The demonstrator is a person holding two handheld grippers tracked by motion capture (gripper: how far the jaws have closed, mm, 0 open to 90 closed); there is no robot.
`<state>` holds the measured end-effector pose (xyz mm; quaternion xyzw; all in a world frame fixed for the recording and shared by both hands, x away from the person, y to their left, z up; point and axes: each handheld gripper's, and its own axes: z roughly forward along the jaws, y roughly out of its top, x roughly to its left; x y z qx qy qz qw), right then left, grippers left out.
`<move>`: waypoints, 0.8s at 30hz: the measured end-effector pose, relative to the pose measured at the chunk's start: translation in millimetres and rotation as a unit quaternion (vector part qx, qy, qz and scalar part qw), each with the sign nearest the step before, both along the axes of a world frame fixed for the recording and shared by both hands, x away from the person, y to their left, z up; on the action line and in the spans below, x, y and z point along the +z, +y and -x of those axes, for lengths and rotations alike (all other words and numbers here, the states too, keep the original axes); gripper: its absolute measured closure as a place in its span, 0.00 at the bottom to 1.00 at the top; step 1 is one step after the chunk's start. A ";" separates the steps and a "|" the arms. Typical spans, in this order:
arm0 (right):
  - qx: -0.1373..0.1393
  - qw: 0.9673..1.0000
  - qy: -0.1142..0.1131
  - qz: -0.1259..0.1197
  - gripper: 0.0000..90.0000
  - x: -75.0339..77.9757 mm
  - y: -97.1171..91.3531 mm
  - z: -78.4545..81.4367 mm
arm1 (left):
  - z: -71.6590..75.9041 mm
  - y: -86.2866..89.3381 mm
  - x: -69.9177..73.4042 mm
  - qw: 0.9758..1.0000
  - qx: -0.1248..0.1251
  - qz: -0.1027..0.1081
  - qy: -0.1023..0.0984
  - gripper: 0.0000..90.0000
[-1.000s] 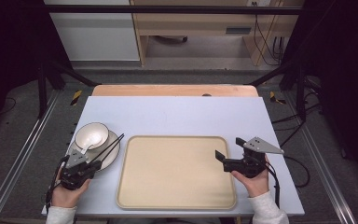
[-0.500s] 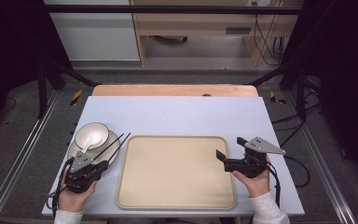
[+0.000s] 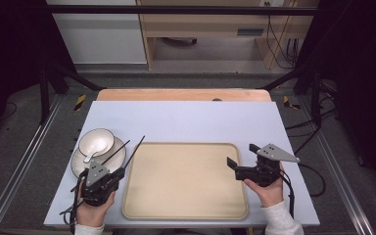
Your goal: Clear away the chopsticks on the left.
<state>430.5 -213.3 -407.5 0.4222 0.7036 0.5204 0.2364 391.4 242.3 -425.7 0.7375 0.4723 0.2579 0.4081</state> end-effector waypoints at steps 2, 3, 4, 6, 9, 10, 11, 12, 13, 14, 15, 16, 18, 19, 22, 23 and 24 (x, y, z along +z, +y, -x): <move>-0.001 1.000 -0.001 0.001 0.05 0.1 -0.1 0.0 | -0.5 -1.3 0.5 1.000 0.005 0.004 -0.002 0.95; -0.002 1.000 0.000 0.001 0.04 0.3 -0.3 -0.1 | -0.9 -2.5 1.4 1.000 0.010 0.010 -0.004 0.95; -0.003 1.000 -0.002 0.000 0.04 0.4 -0.6 -0.3 | -1.0 -3.6 2.7 1.000 0.015 0.013 -0.005 0.95; -0.005 1.000 -0.003 0.001 0.04 -0.1 -0.7 -0.7 | -1.6 -8.7 7.9 0.999 0.025 0.022 -0.013 0.95; -0.002 1.000 -0.002 0.001 0.04 -1.1 0.4 -1.1 | -2.1 -13.2 11.3 0.999 0.025 0.024 -0.016 0.95; -0.002 1.000 -0.002 0.001 0.04 -1.1 0.4 -1.1 | -2.3 -15.7 12.7 0.999 0.026 0.023 -0.018 0.95; -0.003 1.000 -0.001 0.003 0.04 -1.2 0.7 -1.1 | -2.5 -17.9 13.9 0.999 0.027 0.026 -0.019 0.95; -0.003 1.000 -0.001 0.003 0.04 -1.3 1.0 -1.1 | -2.9 -20.2 14.9 0.999 0.029 0.030 -0.020 0.95; -0.002 1.000 -0.001 0.001 0.04 -1.3 1.1 -1.1 | -3.3 -22.6 16.0 0.999 0.030 0.034 -0.021 0.95; -0.001 1.000 -0.001 0.000 0.04 -1.2 1.0 -1.1 | -3.9 -27.7 18.1 0.999 0.036 0.033 -0.022 0.95; -0.001 1.000 -0.002 0.001 0.05 -1.2 0.7 -1.1 | -3.9 -27.7 18.1 0.999 0.036 0.033 -0.022 0.95; -0.001 1.000 -0.002 0.001 0.05 -1.2 0.7 -1.1 | -4.2 -30.0 18.8 0.998 0.037 0.037 -0.023 0.95; -0.001 1.000 -0.002 0.000 0.05 -1.1 0.6 -1.1 | -4.2 -34.9 19.2 0.998 0.043 0.040 -0.024 0.95; -0.001 1.000 -0.001 -0.001 0.05 -1.0 0.6 -1.1 | -3.9 -37.2 19.0 0.998 0.048 0.037 -0.026 0.95; 0.001 1.000 0.000 0.000 0.05 -1.3 0.7 -1.2 | -3.6 -41.5 16.6 0.998 0.053 0.038 -0.023 0.95; 0.001 1.000 0.001 0.000 0.05 -1.3 0.8 -1.2 | -3.5 -42.5 15.2 0.998 0.056 0.035 -0.024 0.95; 0.001 1.000 0.001 -0.001 0.05 -1.3 0.9 -1.2 | -3.4 -42.8 13.7 0.997 0.058 0.035 -0.021 0.95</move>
